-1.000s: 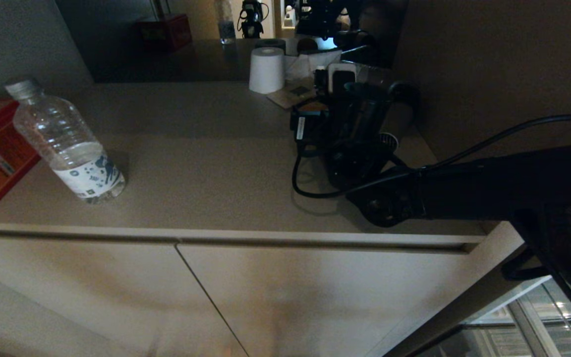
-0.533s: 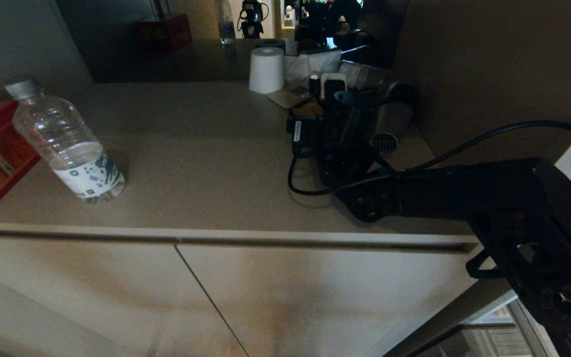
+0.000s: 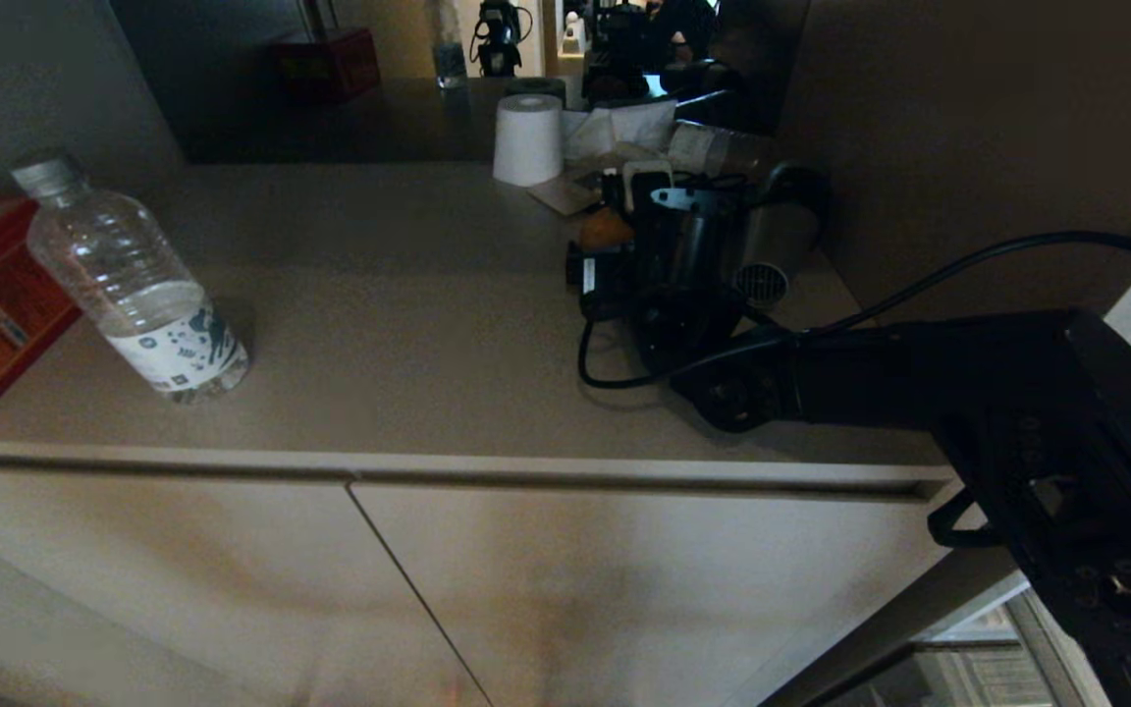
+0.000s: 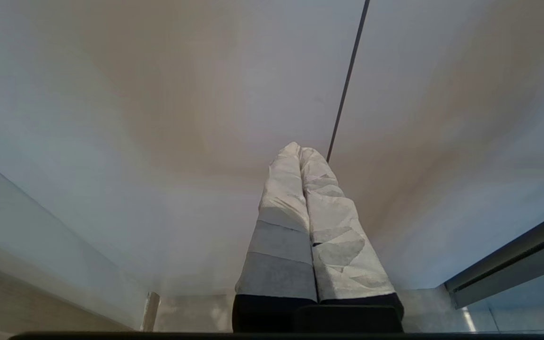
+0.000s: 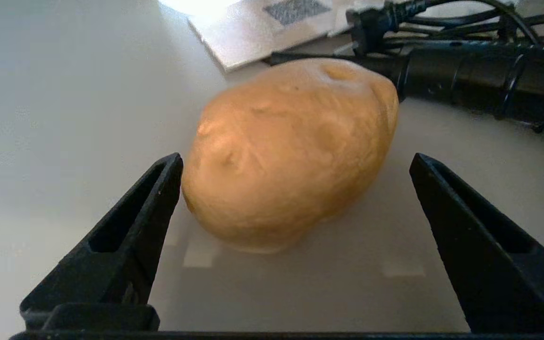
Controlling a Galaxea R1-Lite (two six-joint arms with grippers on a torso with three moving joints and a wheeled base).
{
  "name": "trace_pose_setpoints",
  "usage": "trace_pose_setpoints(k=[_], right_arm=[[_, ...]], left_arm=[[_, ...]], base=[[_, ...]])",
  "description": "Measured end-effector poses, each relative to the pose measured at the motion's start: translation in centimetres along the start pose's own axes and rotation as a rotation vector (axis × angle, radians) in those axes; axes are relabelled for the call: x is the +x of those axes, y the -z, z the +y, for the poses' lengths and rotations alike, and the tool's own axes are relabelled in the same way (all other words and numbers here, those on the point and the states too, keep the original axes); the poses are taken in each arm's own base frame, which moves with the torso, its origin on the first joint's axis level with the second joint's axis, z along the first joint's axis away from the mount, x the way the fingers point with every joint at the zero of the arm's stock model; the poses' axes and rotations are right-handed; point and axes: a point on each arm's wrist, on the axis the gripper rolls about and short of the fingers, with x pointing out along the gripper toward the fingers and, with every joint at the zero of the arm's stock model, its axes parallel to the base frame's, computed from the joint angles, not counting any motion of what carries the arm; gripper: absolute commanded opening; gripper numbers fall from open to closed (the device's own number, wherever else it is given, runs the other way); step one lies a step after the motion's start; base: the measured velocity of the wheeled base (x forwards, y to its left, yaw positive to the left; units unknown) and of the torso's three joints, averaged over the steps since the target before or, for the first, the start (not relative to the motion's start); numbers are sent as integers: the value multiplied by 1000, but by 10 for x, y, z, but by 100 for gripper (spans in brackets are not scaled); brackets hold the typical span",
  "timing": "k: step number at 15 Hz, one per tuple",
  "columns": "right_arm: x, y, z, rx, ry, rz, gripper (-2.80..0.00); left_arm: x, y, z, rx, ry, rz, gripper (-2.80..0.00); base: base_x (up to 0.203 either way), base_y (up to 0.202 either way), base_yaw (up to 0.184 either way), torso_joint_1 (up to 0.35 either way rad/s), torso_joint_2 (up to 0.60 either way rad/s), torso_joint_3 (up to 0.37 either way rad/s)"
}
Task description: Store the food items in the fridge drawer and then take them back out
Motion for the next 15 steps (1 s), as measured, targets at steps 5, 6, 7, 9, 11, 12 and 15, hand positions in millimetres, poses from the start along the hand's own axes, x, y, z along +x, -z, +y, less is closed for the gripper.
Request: trace_pose_setpoints(k=[5,6,7,9,11,12,15], right_arm=[[0,-7,-4,-13,-17,-8,0],[0,-8,-4,-13,-23,-9,0],[0,-8,-4,-14,-32,-10,0],[1,-7,-6,-15,-44,-11,0],[3,-5,-8,-21,-61,-8,0],[4,-3,-11,-28,-56,5,0],[8,-2,-18,-35,-48,13,0]], left_arm=[[0,0,0,-1,0,0,-280],[0,0,0,-1,0,0,-280],[0,0,0,-1,0,0,-280],[0,0,0,-1,1,0,-280],[0,0,0,-1,1,0,-280],[0,0,0,-1,1,0,-280],[0,0,0,-1,0,0,-280]], base=[[0,0,0,0,0,0],[0,0,0,0,0,0],[0,0,0,0,0,0],[0,0,0,0,0,0],[0,0,0,0,0,0],[0,0,0,0,0,0],[0,0,0,0,0,0]])
